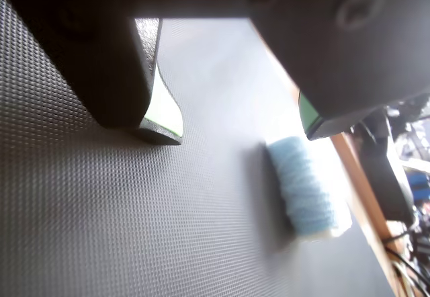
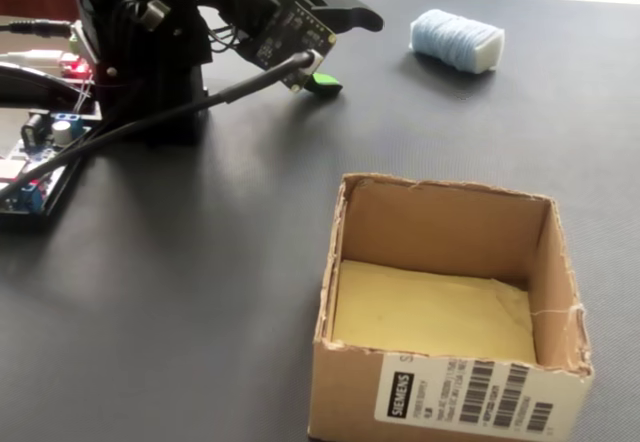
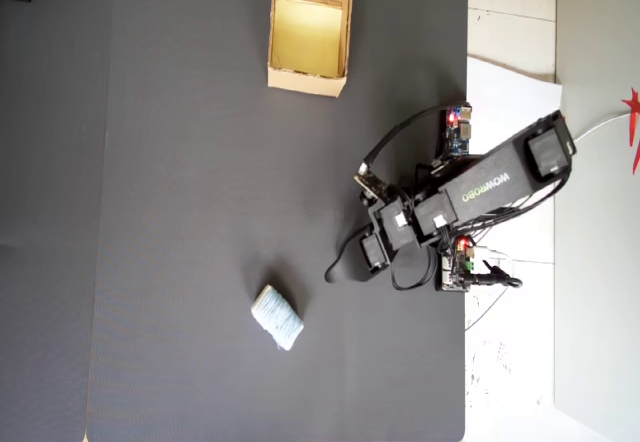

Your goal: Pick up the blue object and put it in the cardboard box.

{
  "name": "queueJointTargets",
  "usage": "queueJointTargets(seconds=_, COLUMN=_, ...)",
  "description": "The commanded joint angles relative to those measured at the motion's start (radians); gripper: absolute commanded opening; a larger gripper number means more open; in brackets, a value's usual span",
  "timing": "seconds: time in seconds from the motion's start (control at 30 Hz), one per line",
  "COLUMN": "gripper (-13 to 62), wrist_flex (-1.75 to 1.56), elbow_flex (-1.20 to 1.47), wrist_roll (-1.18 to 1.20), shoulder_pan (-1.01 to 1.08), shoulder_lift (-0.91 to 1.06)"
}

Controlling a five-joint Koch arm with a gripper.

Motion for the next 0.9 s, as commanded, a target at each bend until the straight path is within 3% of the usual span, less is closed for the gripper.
queueJointTargets(seconds=0.0, gripper=32.8, wrist_flex=0.051, elbow_flex=-0.021, wrist_roll=0.025, shoulder_pan=-0.031, shoulder_lift=0.064)
queueJointTargets(seconds=0.37, gripper=32.7, wrist_flex=0.252, elbow_flex=-0.259, wrist_roll=0.018, shoulder_pan=-0.035, shoulder_lift=0.002)
queueJointTargets(seconds=0.57, gripper=32.7, wrist_flex=0.319, elbow_flex=-0.489, wrist_roll=0.015, shoulder_pan=-0.029, shoulder_lift=-0.166)
queueJointTargets(seconds=0.67, gripper=32.8, wrist_flex=0.41, elbow_flex=-0.723, wrist_roll=0.008, shoulder_pan=-0.029, shoulder_lift=-0.36)
queueJointTargets(seconds=0.87, gripper=32.8, wrist_flex=0.479, elbow_flex=-0.879, wrist_roll=0.008, shoulder_pan=-0.02, shoulder_lift=-0.515)
